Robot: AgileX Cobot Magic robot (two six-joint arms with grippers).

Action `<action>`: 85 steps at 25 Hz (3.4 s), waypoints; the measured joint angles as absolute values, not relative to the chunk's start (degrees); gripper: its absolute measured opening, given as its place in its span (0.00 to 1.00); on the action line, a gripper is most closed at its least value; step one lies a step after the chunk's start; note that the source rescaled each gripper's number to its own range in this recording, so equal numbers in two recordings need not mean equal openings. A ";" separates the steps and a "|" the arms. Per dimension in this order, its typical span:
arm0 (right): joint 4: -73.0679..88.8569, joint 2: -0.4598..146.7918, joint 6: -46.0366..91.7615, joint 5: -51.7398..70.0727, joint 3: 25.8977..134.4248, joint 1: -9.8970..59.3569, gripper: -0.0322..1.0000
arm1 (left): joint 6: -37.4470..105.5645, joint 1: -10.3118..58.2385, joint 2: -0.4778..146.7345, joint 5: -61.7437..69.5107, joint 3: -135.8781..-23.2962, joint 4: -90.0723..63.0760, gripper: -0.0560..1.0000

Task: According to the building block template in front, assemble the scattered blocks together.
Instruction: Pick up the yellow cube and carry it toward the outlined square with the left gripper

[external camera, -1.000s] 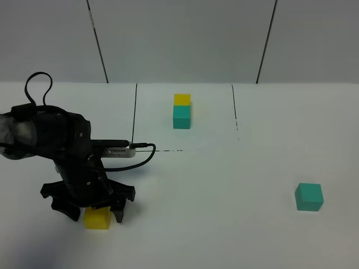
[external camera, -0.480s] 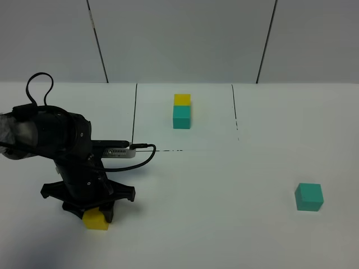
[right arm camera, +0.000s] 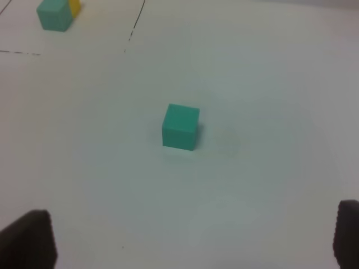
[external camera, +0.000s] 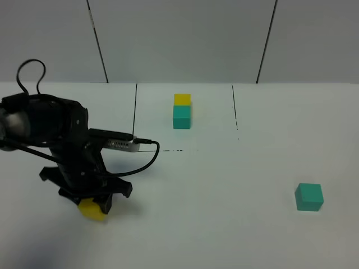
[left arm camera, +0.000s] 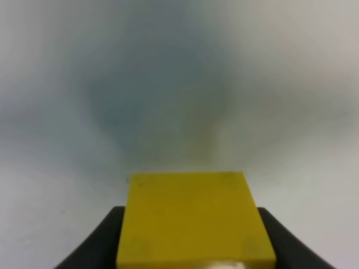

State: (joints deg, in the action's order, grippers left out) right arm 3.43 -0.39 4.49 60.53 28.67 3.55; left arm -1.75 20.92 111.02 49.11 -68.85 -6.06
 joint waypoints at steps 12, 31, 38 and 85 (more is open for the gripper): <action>3.43 -0.39 4.49 60.53 28.67 3.55 1.00 | 35.94 24.12 109.66 51.08 -76.68 -5.61 0.06; 3.43 -0.39 4.49 60.53 28.67 3.55 1.00 | 51.17 34.51 121.84 59.97 -97.26 -3.62 0.06; 3.43 -0.39 4.49 60.53 28.67 3.55 1.00 | 53.83 36.56 126.25 59.78 -99.43 -1.76 0.06; 3.43 -0.39 4.49 60.53 28.67 3.55 1.00 | 56.14 38.55 139.51 60.79 -112.39 -0.78 0.06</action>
